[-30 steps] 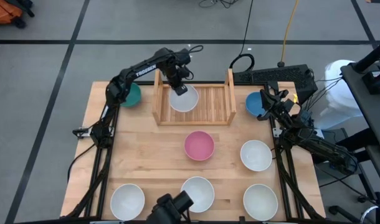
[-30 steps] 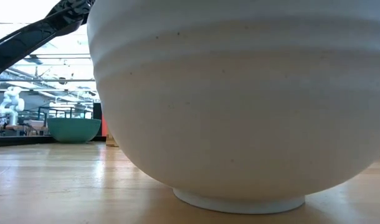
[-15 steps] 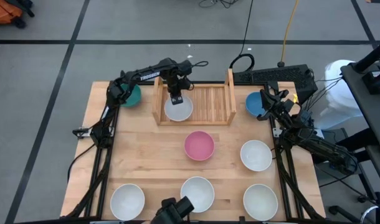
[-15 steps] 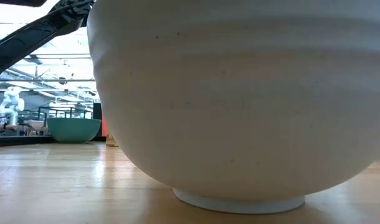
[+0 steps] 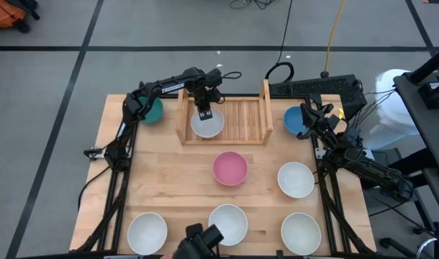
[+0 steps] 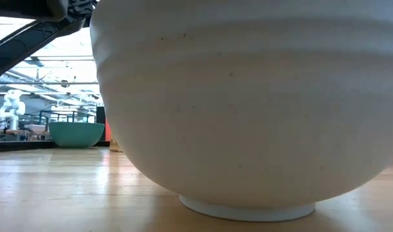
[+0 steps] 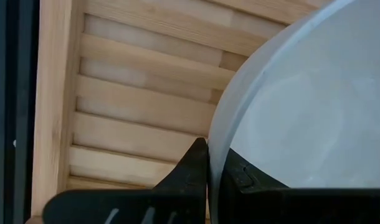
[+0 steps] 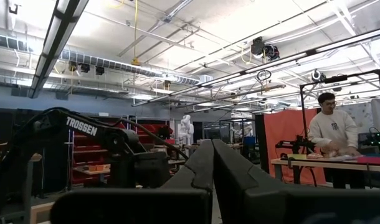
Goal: Place and stack bowls onto a shelf
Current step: Put the top left white bowl on the shelf
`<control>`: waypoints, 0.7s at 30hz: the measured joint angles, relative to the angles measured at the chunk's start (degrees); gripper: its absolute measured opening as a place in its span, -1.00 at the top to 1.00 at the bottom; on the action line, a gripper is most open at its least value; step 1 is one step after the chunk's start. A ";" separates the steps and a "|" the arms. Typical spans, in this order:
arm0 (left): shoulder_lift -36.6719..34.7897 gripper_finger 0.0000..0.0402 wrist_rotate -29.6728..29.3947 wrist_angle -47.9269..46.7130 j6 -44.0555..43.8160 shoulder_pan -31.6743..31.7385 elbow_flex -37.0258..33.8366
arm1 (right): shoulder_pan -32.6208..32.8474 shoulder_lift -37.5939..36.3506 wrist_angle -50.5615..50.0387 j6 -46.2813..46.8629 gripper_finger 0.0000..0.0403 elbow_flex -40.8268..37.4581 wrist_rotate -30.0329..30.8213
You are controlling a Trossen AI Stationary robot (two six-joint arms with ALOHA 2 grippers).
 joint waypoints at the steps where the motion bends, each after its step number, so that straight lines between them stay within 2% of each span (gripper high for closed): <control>1: 0.00 0.97 -0.21 0.04 -0.54 0.17 0.00 | -0.02 0.00 -0.01 0.00 1.00 0.00 0.01; 8: 0.09 0.79 -2.66 0.17 -3.55 0.27 -0.02 | 0.00 0.00 0.01 0.00 1.00 0.00 0.01; 15: 0.09 0.65 -2.71 -0.04 -3.74 0.22 -0.02 | 0.00 0.00 0.03 -0.02 1.00 0.00 0.01; 21: 0.15 0.54 -6.83 -2.95 -2.66 0.20 1.72 | -0.01 -0.01 0.03 -0.46 1.00 0.00 -0.01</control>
